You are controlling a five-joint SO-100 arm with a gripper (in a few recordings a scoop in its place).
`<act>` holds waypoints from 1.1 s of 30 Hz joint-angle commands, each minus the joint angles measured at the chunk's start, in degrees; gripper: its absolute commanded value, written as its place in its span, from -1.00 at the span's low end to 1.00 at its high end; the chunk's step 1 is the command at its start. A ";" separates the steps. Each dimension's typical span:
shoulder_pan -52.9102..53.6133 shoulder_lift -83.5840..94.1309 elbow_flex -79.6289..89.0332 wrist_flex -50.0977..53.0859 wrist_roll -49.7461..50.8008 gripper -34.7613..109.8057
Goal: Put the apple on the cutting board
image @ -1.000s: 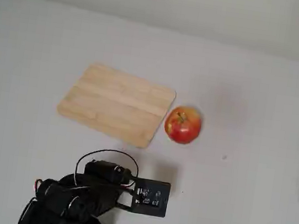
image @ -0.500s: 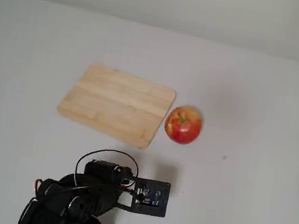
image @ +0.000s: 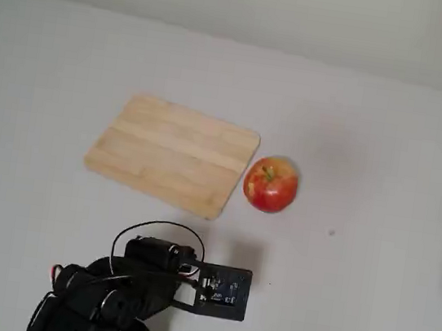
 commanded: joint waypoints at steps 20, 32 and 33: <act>5.80 -39.90 -39.55 -6.86 -13.80 -0.12; 6.68 -90.18 -79.98 7.73 -6.50 0.56; 6.86 -93.96 -83.06 9.05 -6.50 0.58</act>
